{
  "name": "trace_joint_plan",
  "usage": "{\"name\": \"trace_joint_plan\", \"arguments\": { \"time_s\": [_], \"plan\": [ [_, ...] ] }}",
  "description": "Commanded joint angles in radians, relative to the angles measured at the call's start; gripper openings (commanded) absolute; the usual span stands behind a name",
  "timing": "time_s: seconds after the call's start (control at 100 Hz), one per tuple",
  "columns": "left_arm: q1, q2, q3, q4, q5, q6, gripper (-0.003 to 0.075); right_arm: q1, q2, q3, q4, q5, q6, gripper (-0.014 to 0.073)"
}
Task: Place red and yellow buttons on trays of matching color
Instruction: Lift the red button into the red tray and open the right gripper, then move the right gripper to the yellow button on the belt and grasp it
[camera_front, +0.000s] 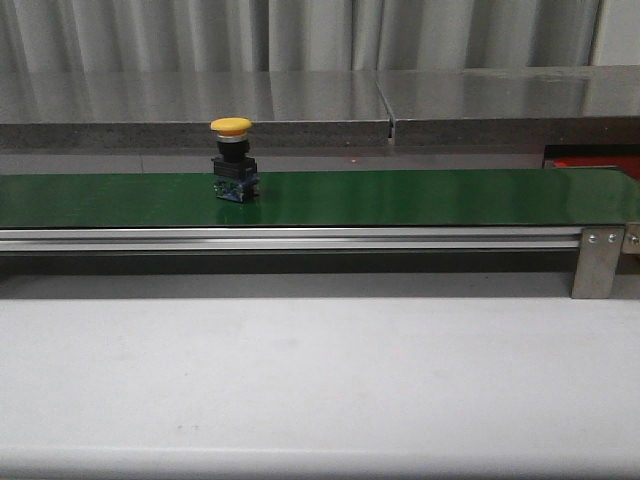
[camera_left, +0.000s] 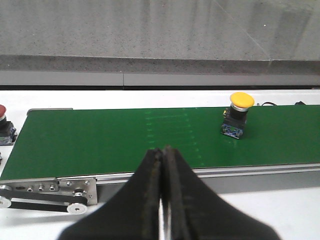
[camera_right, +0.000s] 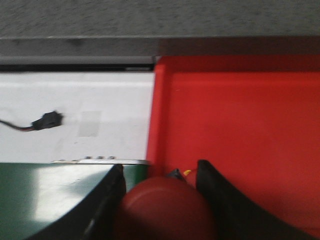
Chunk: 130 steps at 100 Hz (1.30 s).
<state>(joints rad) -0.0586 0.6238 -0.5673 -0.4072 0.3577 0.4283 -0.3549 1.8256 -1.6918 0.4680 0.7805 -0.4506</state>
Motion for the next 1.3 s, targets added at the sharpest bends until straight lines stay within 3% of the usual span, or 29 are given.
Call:
{"name": "trace_joint_plan", "arguments": {
  "time_s": [0.0,0.22,0.66,1.14,1.21,1.29],
  "plan": [
    [-0.007,-0.001,-0.029,-0.022,-0.072,0.001,-0.0019,-0.053,-0.015,-0.047,0.018,-0.062,0.003,0.0143],
    [-0.007,-0.001,-0.029,-0.022,-0.072,0.001,-0.0019,-0.123,0.096,-0.092,0.017,-0.108,0.003,0.0143],
    [-0.007,-0.001,-0.029,-0.022,-0.072,0.001,-0.0019,-0.130,0.318,-0.184,0.031,-0.119,0.002,0.0143],
    [-0.007,-0.001,-0.029,-0.022,-0.072,0.001,-0.0019,-0.130,0.368,-0.189,0.032,-0.116,0.002,0.0148],
    [-0.007,-0.001,-0.029,-0.022,-0.072,0.001,-0.0019,-0.130,0.368,-0.189,0.032,-0.115,0.002,0.0176],
    [-0.007,-0.001,-0.029,-0.022,-0.072,0.001,-0.0019,-0.130,0.368,-0.189,0.032,-0.115,0.002,0.0272]
  ]
}}
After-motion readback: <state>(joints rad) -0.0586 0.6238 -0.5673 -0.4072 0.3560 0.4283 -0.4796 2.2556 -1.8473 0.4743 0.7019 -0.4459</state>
